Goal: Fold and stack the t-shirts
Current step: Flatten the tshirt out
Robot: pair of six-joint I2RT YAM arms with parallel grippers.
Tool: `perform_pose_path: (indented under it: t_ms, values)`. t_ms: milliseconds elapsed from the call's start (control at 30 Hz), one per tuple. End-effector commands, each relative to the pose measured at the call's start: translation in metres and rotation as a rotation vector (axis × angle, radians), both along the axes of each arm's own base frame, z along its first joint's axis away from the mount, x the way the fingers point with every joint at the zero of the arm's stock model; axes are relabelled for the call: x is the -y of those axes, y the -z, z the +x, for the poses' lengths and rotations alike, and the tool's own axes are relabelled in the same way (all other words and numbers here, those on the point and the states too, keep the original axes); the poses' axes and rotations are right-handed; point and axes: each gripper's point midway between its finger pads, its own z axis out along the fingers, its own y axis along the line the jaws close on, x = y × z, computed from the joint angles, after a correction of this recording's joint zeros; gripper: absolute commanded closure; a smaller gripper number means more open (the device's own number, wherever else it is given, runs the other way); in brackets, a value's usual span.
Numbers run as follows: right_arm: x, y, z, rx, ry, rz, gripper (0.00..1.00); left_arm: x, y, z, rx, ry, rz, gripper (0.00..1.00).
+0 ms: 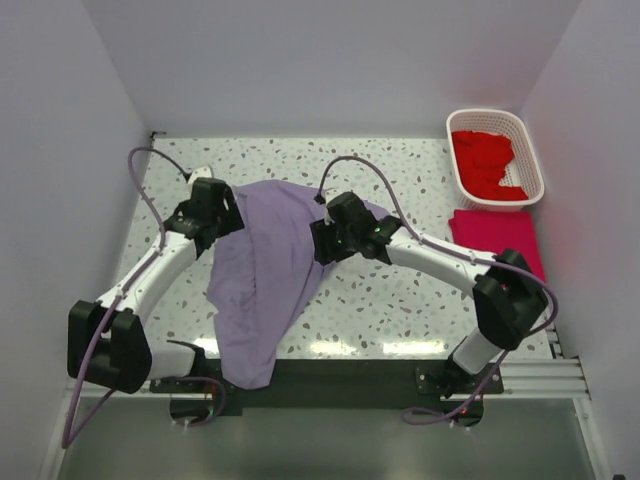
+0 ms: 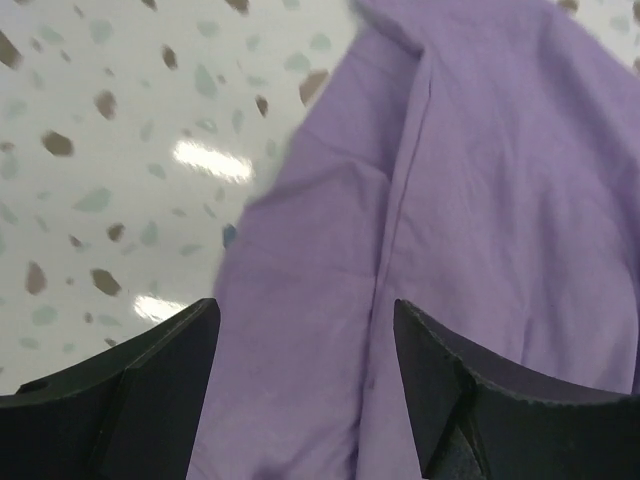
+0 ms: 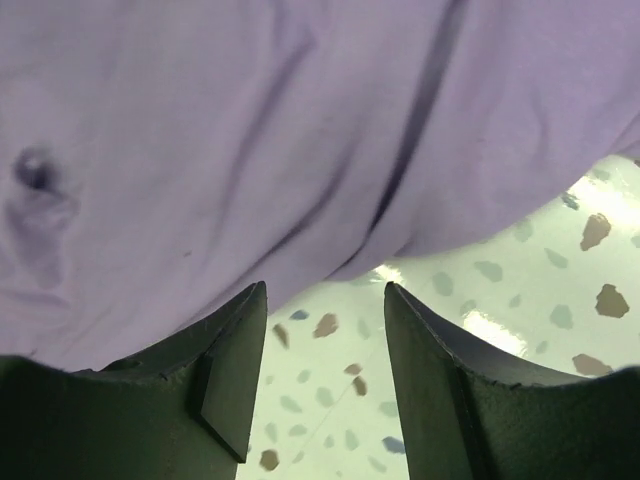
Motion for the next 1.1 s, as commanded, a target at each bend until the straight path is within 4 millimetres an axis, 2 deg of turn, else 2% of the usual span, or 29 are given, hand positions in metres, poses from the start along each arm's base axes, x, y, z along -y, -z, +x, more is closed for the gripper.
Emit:
perform_pose_path:
  t_ms: [0,67,133,167,200,233,267,300,333,367,400,433,467,500,567,600,667,700,733,767,800,867,900,933,967,1033,1067]
  values:
    - [0.005,0.018,0.03,0.008,0.062,-0.002,0.46,0.043,0.034,-0.01,-0.052,0.117,-0.215,0.24]
    - [0.006,0.025,0.03,-0.004,0.071,-0.006,0.46,0.05,0.038,-0.004,-0.04,0.119,-0.252,0.24]
    - [0.004,0.03,0.02,-0.035,0.049,0.025,0.46,0.052,0.039,0.016,0.002,0.105,-0.275,0.25]
    - [0.006,0.024,0.017,-0.028,0.049,0.039,0.46,0.053,0.038,0.024,0.018,0.089,-0.296,0.25]
    - [0.011,0.028,0.011,-0.038,0.05,0.033,0.46,0.055,0.045,0.036,0.022,0.085,-0.31,0.25]
    - [0.013,0.027,0.008,-0.038,0.05,0.034,0.46,0.052,0.037,0.05,0.05,0.07,-0.318,0.25]
    - [0.016,0.016,0.005,-0.021,0.047,0.056,0.46,0.051,0.035,0.061,0.063,0.055,-0.327,0.25]
    - [0.02,0.021,-0.003,-0.034,0.045,0.054,0.46,0.051,0.046,0.07,0.04,0.048,-0.33,0.26]
    - [0.023,0.02,-0.006,-0.034,0.046,0.058,0.46,0.049,0.034,0.086,0.072,0.044,-0.338,0.26]
    - [0.026,0.017,-0.01,-0.03,0.047,0.067,0.46,0.048,0.034,0.095,0.074,0.035,-0.338,0.26]
    - [0.031,0.013,-0.017,-0.031,0.052,0.082,0.46,0.045,0.046,0.101,0.049,0.018,-0.329,0.26]
    - [0.034,0.009,-0.02,-0.024,0.056,0.092,0.45,0.043,0.036,0.115,0.076,0.012,-0.331,0.26]
    - [0.036,0.006,-0.023,-0.022,0.057,0.1,0.45,0.042,0.039,0.12,0.071,0.003,-0.329,0.26]
    - [0.04,0.0,-0.027,-0.012,0.063,0.114,0.45,0.04,0.052,0.126,0.049,-0.012,-0.322,0.27]
    - [0.043,-0.006,-0.032,-0.007,0.065,0.13,0.45,0.038,0.052,0.14,0.058,-0.021,-0.329,0.29]
    - [0.046,-0.006,-0.035,-0.01,0.067,0.131,0.45,0.038,0.066,0.143,0.031,-0.025,-0.325,0.31]
    - [0.049,-0.016,-0.036,0.013,0.073,0.141,0.45,0.038,0.07,0.152,0.02,-0.028,-0.326,0.34]
    - [0.053,-0.016,-0.038,0.014,0.076,0.13,0.45,0.038,0.084,0.154,-0.009,-0.035,-0.319,0.36]
    - [0.055,-0.022,-0.038,0.03,0.078,0.136,0.45,0.038,0.082,0.16,-0.006,-0.032,-0.318,0.38]
    - [0.058,-0.022,-0.039,0.031,0.079,0.127,0.45,0.039,0.091,0.161,-0.024,-0.032,-0.315,0.44]
    - [0.06,-0.024,-0.039,0.037,0.085,0.125,0.44,0.04,0.088,0.166,-0.015,-0.023,-0.315,0.47]
    - [0.062,-0.028,-0.039,0.053,0.088,0.13,0.44,0.043,0.083,0.173,0.01,0.014,-0.311,0.59]
    - [0.064,-0.028,-0.039,0.056,0.092,0.127,0.44,0.047,0.079,0.174,0.015,0.041,-0.321,0.75]
    - [0.065,-0.029,-0.039,0.058,0.091,0.125,0.44,0.049,0.072,0.178,0.03,0.067,-0.313,0.84]
    - [0.065,-0.032,-0.039,0.066,0.092,0.125,0.44,0.054,0.058,0.18,0.059,0.102,-0.324,0.99]
    - [0.069,-0.036,-0.041,0.071,0.094,0.117,0.44,0.068,0.04,0.177,0.092,0.169,-0.332,1.0]
    - [0.074,-0.045,-0.039,0.095,0.111,0.117,0.44,0.076,0.017,0.174,0.129,0.201,-0.332,1.0]
